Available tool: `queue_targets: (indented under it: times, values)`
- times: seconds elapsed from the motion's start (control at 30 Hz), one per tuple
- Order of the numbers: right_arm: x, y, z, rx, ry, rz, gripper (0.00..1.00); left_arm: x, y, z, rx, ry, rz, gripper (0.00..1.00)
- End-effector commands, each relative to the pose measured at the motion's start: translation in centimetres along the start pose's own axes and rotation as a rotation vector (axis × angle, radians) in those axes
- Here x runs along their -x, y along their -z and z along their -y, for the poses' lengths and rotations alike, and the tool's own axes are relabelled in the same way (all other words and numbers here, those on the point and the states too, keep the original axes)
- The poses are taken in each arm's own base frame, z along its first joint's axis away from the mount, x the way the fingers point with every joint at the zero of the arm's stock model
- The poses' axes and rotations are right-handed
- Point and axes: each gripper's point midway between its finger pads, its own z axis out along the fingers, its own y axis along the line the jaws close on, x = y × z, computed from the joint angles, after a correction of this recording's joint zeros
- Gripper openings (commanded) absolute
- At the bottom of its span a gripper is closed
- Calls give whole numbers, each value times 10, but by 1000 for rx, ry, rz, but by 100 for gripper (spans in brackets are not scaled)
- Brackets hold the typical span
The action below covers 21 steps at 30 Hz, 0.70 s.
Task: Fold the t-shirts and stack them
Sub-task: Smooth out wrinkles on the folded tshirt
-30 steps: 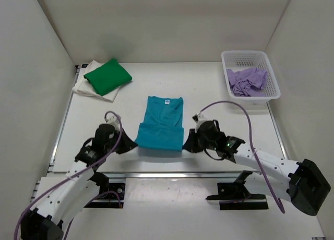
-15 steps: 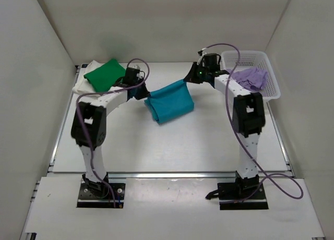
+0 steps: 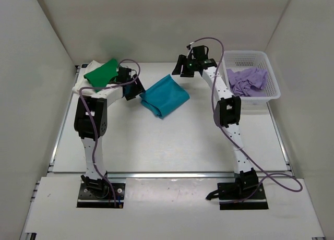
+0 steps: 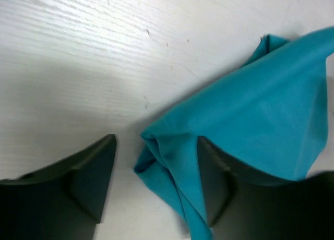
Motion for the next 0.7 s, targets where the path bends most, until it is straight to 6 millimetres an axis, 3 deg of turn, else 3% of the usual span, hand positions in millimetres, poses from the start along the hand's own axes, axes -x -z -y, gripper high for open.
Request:
queue_targets:
  times: [0.0,0.07,0.1,0.17,0.2,0.27,0.33,0.4,0.43,0.5,0.53,0.63,0.67]
  values:
    - [28,41,-17,-56,64,45,57,16,32,5,-13,0,71,77]
    - [49,72,-42,-62,127,97,56,27,49,14,-54,9,136,78]
    - [55,79,-49,-62,141,117,56,30,61,22,-73,9,154,74]
    - [73,114,-65,-67,172,159,53,29,75,50,-140,-12,156,67]
    - [73,127,-66,-83,170,154,42,28,80,62,-167,-28,152,54]
    - [84,171,-76,-140,187,186,1,10,79,96,-241,-37,122,37]
    - [80,207,-80,-197,195,178,0,-6,72,119,-286,-31,87,21]
    - [92,269,-116,-233,257,275,0,-17,66,137,-314,-24,65,8]
    - [95,286,-119,-276,268,311,0,-23,62,149,-330,-26,52,8]
    - [92,343,-164,-236,330,396,0,-36,49,160,-335,-20,30,7]
    - [88,374,-188,-202,368,448,1,-33,51,166,-347,-13,36,7]
    - [70,386,-183,-209,369,429,1,-48,27,173,-324,-32,-14,7]
    - [59,379,-170,-208,358,406,0,-56,21,173,-315,-39,-32,8]
